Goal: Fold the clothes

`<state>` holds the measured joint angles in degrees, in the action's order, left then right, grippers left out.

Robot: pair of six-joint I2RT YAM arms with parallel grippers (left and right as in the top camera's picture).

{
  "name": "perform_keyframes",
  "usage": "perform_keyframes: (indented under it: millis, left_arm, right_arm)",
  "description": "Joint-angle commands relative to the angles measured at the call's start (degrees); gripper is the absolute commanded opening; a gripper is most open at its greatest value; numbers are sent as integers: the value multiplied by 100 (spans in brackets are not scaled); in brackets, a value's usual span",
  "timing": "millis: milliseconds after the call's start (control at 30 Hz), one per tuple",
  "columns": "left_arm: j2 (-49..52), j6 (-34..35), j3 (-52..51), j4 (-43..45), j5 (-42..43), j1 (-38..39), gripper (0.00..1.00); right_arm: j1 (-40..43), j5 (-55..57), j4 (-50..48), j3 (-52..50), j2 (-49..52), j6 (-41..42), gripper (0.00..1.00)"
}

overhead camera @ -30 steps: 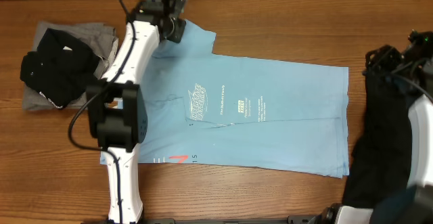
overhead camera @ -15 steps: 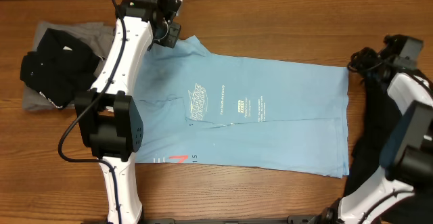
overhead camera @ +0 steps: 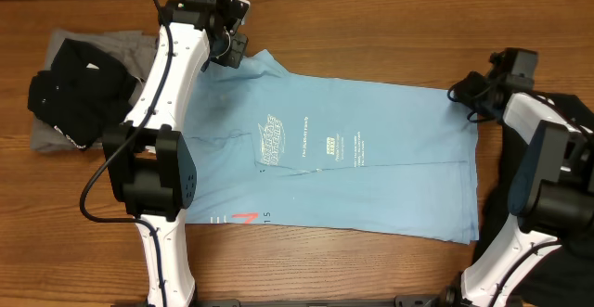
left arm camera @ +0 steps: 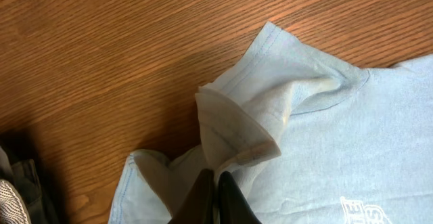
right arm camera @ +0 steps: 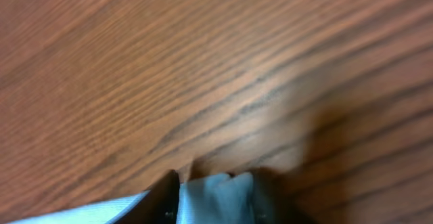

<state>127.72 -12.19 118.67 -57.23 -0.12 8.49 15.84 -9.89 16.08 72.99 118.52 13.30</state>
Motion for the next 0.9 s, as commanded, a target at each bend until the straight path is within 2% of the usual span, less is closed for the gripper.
perform_keyframes:
  millis: [0,67,233,533,667,867]
  left_arm:
    - [-98,57,81,15,-55,-44,4]
    - [-98,59,81,22,-168,-50,4]
    - [-208,61,87,-111,-573,-81,4]
    - [-1082,367,87,-1049,-623,-422,4]
    - [-1193,542,87,-1784,-621,-651,4]
    - [-1191,837,85,-3032,-260,-1001,4]
  right_arm:
    - [-44,387,179,-59,188,-4,18]
    - [-17,385,192,-52,133,-2,4]
    - [9,337,343,-46,-461,-2,4]
    - [118,129,1814,-48,-2286,525,4]
    - [332,59,2627,-48,-2752,953,4]
    - [636,-70,3941,-48,-2975,949,4]
